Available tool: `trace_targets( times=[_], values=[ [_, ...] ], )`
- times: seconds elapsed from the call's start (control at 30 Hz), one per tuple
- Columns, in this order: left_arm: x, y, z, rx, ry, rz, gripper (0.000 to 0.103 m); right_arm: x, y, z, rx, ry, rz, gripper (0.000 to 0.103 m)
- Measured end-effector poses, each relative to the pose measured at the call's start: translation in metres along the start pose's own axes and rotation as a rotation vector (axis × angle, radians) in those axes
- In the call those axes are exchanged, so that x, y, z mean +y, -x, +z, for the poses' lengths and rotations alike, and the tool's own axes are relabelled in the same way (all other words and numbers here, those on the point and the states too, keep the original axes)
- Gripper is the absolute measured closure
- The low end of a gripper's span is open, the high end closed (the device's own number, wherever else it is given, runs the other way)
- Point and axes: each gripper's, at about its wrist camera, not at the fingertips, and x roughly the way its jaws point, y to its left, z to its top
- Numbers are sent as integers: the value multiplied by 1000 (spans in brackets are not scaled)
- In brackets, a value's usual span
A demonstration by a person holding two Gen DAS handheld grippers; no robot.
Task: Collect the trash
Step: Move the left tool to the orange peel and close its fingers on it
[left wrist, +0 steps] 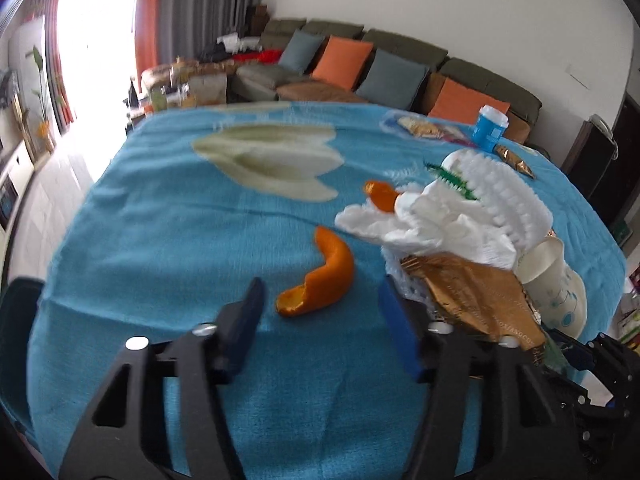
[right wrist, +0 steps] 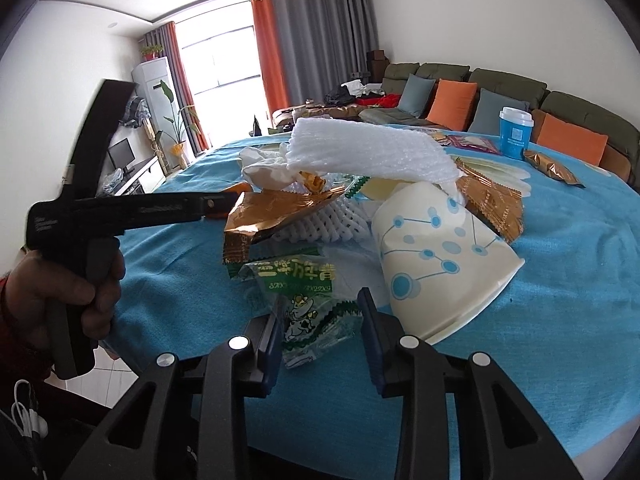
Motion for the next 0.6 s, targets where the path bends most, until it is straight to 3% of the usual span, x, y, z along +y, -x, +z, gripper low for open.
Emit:
trace_targets(
  times=[0.2,0.33,0.6],
  values=[
    [1,-8,-1,18,8,0,67,-3,7,0,-6,-1,-15,71],
    [2,-6,-3,6,22,-7,70,-1,15,0,-16,4,-21,71],
    [0,1,-7,-32,24,-50,86,8,31,2,-49,27,-34,71]
  ],
)
